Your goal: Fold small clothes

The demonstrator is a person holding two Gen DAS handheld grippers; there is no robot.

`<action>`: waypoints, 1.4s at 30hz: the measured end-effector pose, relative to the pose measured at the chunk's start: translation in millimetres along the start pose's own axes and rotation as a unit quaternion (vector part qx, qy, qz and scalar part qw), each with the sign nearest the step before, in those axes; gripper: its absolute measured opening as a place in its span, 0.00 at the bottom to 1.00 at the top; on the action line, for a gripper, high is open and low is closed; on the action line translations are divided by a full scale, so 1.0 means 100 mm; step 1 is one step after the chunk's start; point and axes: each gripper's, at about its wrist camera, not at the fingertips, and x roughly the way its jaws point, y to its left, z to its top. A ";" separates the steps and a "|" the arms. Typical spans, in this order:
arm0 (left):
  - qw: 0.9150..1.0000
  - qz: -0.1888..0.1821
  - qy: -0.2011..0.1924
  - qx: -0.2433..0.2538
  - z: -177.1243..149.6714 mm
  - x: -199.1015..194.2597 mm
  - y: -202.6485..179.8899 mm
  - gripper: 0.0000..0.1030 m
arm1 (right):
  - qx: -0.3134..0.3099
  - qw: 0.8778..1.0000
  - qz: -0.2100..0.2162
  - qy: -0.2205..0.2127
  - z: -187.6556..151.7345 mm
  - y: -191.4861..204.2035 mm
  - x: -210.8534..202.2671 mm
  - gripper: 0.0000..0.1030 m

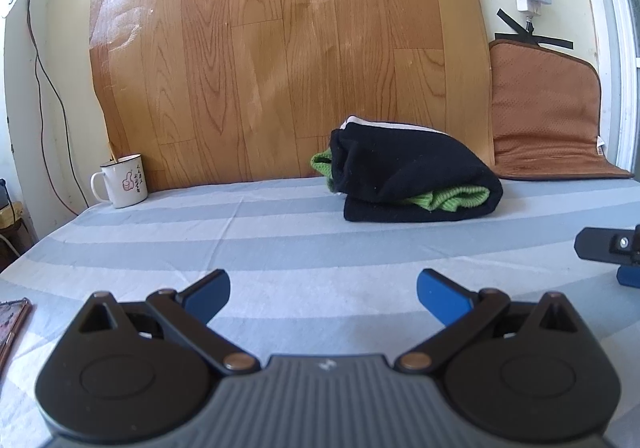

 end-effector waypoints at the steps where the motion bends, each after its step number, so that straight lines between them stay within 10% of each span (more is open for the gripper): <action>1: 1.000 0.001 0.002 -0.001 0.00 0.01 0.01 1.00 | 0.000 1.000 0.000 0.000 0.00 0.00 0.00 0.92; 19: 0.997 -0.016 0.077 0.022 0.09 0.06 -0.01 1.00 | -0.013 1.000 -0.023 0.001 -0.10 0.11 -0.14 0.92; 42: 0.999 -0.012 0.049 0.002 0.35 -0.40 -0.01 1.00 | -0.026 1.000 -0.011 -0.006 -0.10 0.30 -0.31 0.92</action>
